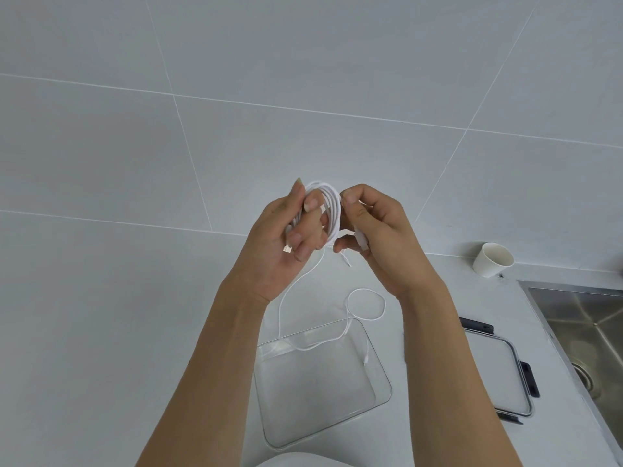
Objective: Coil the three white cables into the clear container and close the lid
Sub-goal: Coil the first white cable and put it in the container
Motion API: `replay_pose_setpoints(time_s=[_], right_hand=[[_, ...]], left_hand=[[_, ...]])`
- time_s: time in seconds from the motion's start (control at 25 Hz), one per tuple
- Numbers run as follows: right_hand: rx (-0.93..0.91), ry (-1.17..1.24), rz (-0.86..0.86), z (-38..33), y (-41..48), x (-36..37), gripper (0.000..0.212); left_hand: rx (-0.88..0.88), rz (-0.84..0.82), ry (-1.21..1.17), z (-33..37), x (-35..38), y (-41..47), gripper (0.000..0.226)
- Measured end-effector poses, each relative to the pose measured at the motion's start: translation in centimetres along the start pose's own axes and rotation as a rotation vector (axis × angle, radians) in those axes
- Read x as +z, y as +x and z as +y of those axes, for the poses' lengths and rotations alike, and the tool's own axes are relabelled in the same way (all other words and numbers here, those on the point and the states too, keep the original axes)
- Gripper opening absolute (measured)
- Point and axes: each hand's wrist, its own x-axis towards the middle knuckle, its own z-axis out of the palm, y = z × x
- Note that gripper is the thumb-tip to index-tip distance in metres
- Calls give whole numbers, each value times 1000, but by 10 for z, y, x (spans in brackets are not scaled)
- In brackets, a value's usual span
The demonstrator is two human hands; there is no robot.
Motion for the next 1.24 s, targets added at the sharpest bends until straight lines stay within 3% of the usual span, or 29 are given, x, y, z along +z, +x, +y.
replay_pose_setpoints(time_s=[0.2, 0.44, 0.76, 1.04, 1.24], right_hand=[[-26, -78, 117, 4, 2, 9, 18], [-60, -134, 217, 11, 6, 10, 19], [-59, -156, 270, 17, 9, 13, 19], [-59, -144, 280, 21, 7, 8, 18], [-150, -107, 328, 14, 6, 4, 19]], left_hand=[[7, 110, 121, -4, 3, 4, 41], [148, 231, 346, -11, 12, 10, 39], [251, 326, 690, -17, 20, 13, 39], [152, 248, 695, -9, 18, 14, 38], [295, 324, 1188, -14, 16, 12, 35]])
